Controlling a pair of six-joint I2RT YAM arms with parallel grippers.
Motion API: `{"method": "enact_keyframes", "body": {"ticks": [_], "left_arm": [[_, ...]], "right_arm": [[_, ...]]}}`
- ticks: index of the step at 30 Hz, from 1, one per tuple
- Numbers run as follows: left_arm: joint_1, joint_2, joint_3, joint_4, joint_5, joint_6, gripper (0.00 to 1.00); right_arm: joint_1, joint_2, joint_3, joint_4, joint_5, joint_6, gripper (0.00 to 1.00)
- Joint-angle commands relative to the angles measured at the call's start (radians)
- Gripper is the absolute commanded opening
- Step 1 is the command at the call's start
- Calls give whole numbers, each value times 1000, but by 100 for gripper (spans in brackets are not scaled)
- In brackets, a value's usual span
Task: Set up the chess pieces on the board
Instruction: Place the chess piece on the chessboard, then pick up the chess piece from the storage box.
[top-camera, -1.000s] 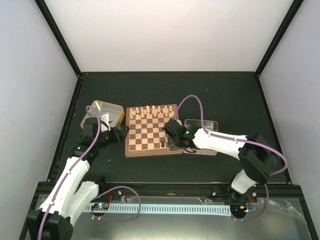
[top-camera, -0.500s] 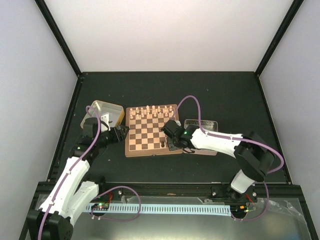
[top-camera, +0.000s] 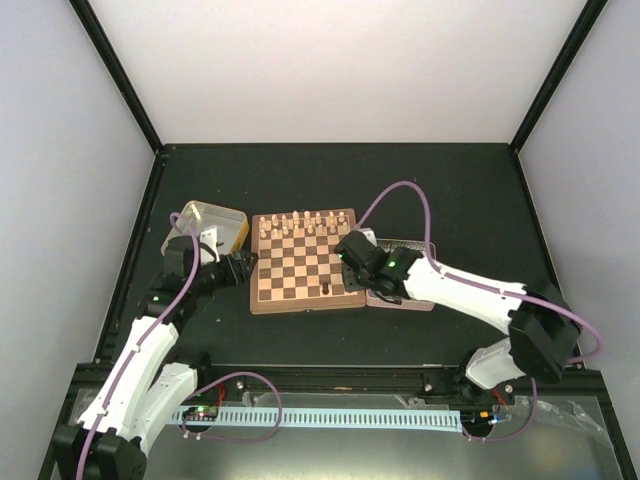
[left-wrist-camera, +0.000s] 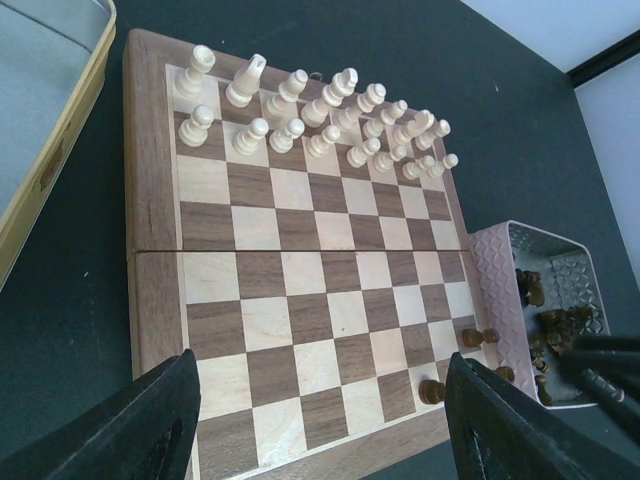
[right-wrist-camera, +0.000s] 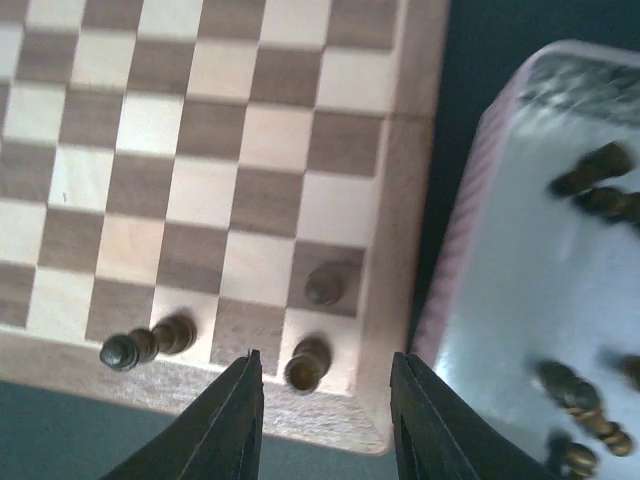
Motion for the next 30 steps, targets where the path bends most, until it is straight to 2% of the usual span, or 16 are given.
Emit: {"method": "enact_keyframes", "body": {"ticks": [1, 5, 10, 14, 19, 28, 30], "left_arm": [[-5, -30, 54, -27, 28, 31, 69], [-5, -53, 91, -64, 36, 68, 70], [-6, -77, 120, -78, 52, 98, 71], [-5, -83, 145, -94, 48, 115, 72], [-6, -120, 151, -133, 33, 136, 72], [-5, -222, 99, -156, 12, 127, 74], [-5, -242, 89, -147, 5, 121, 74]], "right_arm": [[-67, -98, -30, -41, 99, 61, 38], [-160, -156, -106, -59, 78, 87, 38], [-249, -155, -183, -37, -6, 45, 40], [-270, -112, -202, -9, -38, 12, 42], [-274, -61, -204, 33, -47, -15, 40], [-274, 3, -223, 83, -49, -14, 24], [-274, 3, -226, 87, -46, -14, 15]]}}
